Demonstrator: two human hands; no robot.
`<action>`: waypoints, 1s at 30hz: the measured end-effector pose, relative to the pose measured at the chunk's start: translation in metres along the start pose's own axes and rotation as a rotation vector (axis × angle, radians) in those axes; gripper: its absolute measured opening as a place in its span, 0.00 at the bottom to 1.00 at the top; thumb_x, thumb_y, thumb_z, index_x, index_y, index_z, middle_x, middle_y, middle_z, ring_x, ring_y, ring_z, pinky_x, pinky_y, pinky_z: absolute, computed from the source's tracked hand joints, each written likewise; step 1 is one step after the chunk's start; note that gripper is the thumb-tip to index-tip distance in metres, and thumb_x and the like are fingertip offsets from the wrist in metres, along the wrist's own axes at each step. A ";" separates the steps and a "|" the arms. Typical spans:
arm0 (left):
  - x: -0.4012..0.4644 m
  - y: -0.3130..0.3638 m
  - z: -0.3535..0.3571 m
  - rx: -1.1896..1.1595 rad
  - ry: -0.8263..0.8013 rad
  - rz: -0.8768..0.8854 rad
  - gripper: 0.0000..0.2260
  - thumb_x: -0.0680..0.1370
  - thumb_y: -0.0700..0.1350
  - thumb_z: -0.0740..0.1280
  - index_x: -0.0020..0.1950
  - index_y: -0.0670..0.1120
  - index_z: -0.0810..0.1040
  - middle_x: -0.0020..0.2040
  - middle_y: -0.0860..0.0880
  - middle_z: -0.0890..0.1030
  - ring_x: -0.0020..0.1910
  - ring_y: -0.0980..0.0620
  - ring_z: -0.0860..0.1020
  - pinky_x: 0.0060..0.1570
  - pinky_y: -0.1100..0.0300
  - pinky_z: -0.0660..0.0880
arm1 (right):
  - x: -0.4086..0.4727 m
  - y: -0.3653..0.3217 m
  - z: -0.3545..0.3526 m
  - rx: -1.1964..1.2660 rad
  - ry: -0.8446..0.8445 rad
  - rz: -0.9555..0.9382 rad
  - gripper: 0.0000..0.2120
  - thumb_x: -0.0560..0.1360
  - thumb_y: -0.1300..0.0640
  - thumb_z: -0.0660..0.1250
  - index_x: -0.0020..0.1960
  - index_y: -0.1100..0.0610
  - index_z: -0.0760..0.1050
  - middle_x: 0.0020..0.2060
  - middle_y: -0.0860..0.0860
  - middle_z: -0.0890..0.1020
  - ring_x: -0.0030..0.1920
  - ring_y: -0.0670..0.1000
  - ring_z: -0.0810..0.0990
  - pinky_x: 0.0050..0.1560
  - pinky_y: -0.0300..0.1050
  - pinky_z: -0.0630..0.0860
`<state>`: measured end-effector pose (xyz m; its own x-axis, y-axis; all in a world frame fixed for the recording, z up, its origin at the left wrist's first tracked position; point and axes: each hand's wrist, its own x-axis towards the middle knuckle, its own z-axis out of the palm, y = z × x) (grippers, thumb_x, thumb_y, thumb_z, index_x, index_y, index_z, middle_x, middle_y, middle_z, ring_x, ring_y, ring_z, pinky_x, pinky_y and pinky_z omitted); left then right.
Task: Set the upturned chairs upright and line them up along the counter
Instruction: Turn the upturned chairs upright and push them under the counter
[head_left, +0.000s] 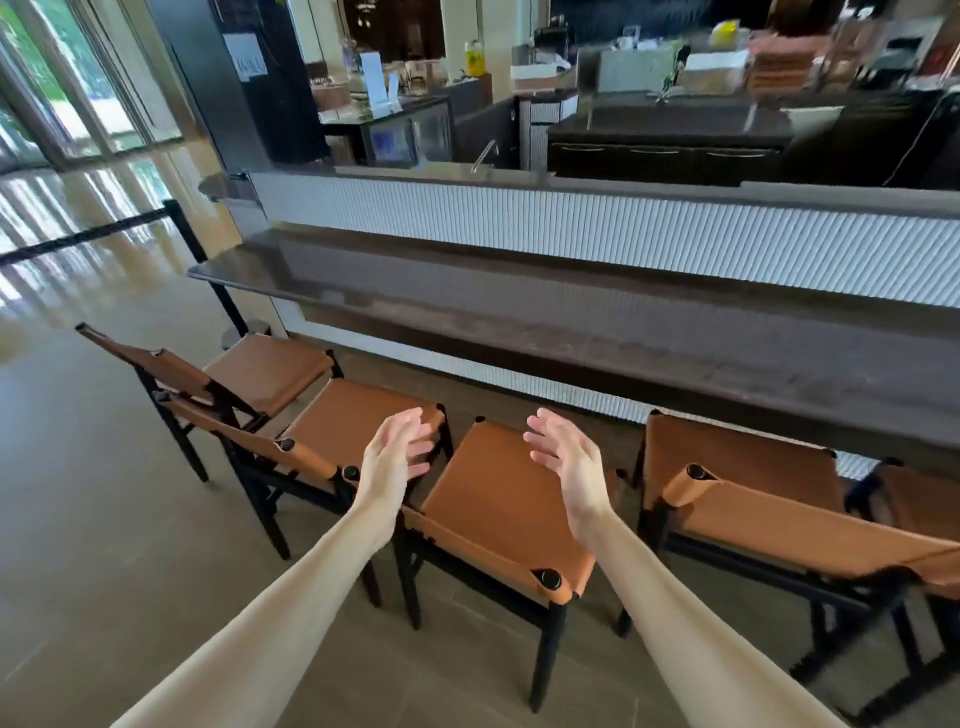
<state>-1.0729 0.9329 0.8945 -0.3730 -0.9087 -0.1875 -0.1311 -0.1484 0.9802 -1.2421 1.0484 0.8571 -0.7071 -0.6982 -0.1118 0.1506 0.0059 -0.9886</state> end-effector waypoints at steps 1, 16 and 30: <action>0.017 -0.003 -0.008 -0.005 0.014 -0.064 0.08 0.83 0.51 0.63 0.60 0.54 0.78 0.59 0.48 0.83 0.57 0.50 0.82 0.51 0.55 0.80 | 0.007 0.011 0.010 -0.013 0.002 0.050 0.14 0.83 0.47 0.61 0.64 0.50 0.79 0.55 0.46 0.85 0.57 0.47 0.83 0.66 0.51 0.76; 0.147 -0.145 -0.050 -0.367 -0.004 -0.979 0.32 0.79 0.42 0.70 0.79 0.42 0.59 0.71 0.29 0.68 0.64 0.29 0.75 0.59 0.31 0.75 | 0.006 0.168 0.067 0.659 0.516 0.997 0.24 0.78 0.56 0.71 0.67 0.60 0.63 0.60 0.68 0.73 0.58 0.71 0.79 0.44 0.68 0.80; 0.224 -0.185 -0.080 -0.354 -0.066 -1.029 0.21 0.79 0.36 0.69 0.71 0.38 0.69 0.66 0.32 0.71 0.63 0.33 0.75 0.59 0.34 0.76 | 0.035 0.202 0.101 0.783 0.895 0.701 0.20 0.77 0.76 0.57 0.68 0.67 0.69 0.62 0.69 0.76 0.52 0.67 0.79 0.42 0.67 0.78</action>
<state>-1.0583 0.7256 0.6768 -0.2862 -0.2640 -0.9211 -0.1412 -0.9392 0.3131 -1.1661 0.9527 0.6634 -0.4771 -0.0212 -0.8786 0.7905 -0.4471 -0.4185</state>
